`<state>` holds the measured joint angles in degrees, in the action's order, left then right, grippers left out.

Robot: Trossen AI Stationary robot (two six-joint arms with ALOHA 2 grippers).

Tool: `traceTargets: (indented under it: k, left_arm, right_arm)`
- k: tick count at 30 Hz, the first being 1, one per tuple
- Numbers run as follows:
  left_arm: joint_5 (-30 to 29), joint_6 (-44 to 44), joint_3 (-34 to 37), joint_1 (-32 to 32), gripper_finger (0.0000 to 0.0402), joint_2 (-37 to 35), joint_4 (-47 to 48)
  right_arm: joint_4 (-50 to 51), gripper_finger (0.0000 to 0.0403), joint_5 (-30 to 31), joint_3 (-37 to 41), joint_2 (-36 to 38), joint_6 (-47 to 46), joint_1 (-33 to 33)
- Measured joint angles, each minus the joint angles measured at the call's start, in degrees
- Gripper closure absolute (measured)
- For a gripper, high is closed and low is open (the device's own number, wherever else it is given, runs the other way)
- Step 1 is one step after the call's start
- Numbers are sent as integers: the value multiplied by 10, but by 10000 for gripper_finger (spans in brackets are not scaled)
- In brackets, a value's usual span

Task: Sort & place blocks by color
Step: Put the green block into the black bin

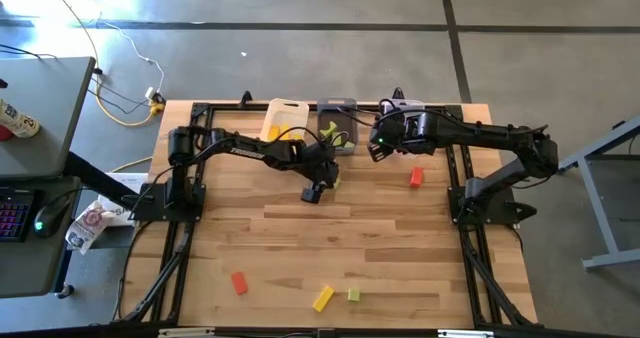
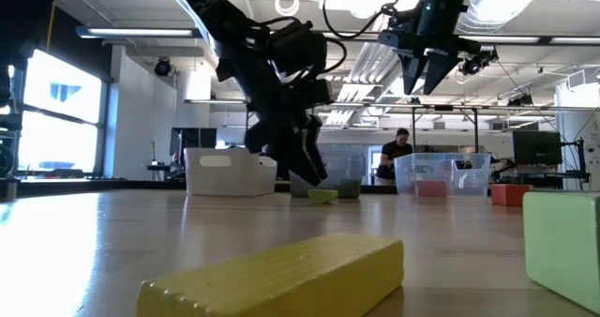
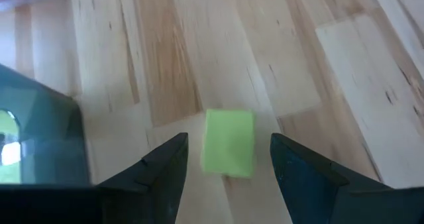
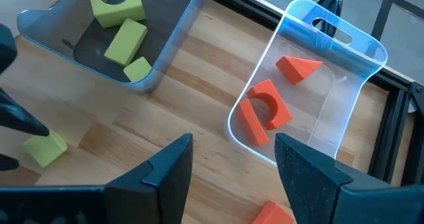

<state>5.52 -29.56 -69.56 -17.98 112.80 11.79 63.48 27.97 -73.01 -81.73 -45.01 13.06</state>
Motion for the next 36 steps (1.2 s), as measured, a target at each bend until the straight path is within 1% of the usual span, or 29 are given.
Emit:
traceTargets:
  k: [6,11,21,25,36]
  left_arm:
    - [-17,4,0,0,200,22,-18]
    - [-17,2,-1,-3,200,27,-20]
    - [-2,7,-1,-7,200,26,-17]
    - [-9,5,-2,-7,200,35,-15]
    - [5,17,-2,-2,205,47,-13]
  right_arm:
    - [-3,201,-8,0,0,0,0]
    - [-4,201,-11,0,0,0,0]
    - [-8,201,-14,0,0,0,0]
    - [-8,201,-20,0,0,0,-1]
    - [-11,201,-19,0,0,0,-28]
